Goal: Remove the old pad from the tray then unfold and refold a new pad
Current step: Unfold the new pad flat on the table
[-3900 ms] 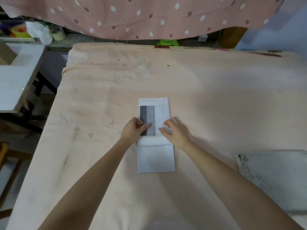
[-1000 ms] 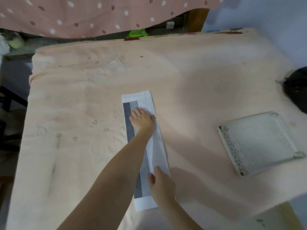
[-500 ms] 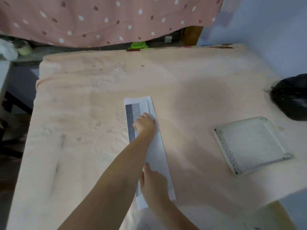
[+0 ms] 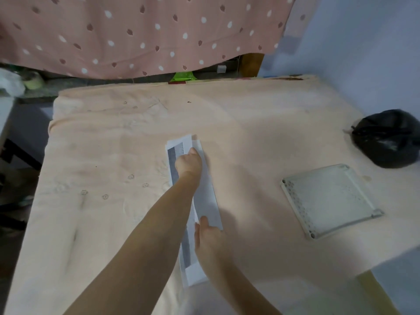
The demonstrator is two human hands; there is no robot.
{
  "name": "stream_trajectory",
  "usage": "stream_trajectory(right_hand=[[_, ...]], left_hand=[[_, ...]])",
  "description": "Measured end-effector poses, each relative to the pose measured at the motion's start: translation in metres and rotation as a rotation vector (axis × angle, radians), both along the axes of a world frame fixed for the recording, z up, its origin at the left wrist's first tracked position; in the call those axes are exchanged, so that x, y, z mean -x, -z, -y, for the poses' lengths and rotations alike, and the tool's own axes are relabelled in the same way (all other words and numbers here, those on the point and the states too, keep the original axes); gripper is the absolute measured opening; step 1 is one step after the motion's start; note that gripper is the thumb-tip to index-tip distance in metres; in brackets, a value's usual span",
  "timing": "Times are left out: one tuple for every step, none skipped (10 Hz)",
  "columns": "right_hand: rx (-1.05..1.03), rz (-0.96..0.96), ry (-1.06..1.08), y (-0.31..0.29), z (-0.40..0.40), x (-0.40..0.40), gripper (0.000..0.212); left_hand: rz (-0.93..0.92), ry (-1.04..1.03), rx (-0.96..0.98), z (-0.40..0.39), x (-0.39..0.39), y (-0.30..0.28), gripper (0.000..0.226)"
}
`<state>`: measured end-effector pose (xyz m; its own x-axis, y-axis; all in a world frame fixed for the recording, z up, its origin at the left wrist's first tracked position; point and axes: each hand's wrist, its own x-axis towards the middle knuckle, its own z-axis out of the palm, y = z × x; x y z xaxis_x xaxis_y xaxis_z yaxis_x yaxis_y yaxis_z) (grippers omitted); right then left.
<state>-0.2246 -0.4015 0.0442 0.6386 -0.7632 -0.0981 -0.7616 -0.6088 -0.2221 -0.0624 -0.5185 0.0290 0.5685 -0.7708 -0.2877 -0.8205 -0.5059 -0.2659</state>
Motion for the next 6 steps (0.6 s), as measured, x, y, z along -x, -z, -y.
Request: stream_trajectory(right_hand=[[-0.120, 0.025, 0.003, 0.003, 0.010, 0.010, 0.030], [-0.064, 0.107, 0.030, 0.001, 0.021, 0.022, 0.025], [-0.010, 0.108, 0.044, -0.002, 0.040, 0.041, 0.027], [0.129, 0.160, 0.063, -0.015, 0.063, 0.062, 0.027], [0.193, 0.057, 0.073, -0.022, 0.088, 0.095, 0.025], [0.336, -0.073, 0.207, -0.033, 0.111, 0.123, 0.038]], left_hand=[[0.008, -0.009, 0.039, 0.008, 0.009, -0.013, 0.062], [0.007, -0.021, 0.067, 0.021, 0.019, -0.027, 0.059], [-0.012, -0.044, 0.071, 0.036, 0.038, -0.043, 0.060], [-0.056, -0.031, 0.107, 0.061, 0.061, -0.053, 0.074], [-0.164, -0.081, 0.136, 0.084, 0.085, -0.053, 0.085], [-0.196, -0.057, 0.195, 0.112, 0.115, -0.046, 0.058]])
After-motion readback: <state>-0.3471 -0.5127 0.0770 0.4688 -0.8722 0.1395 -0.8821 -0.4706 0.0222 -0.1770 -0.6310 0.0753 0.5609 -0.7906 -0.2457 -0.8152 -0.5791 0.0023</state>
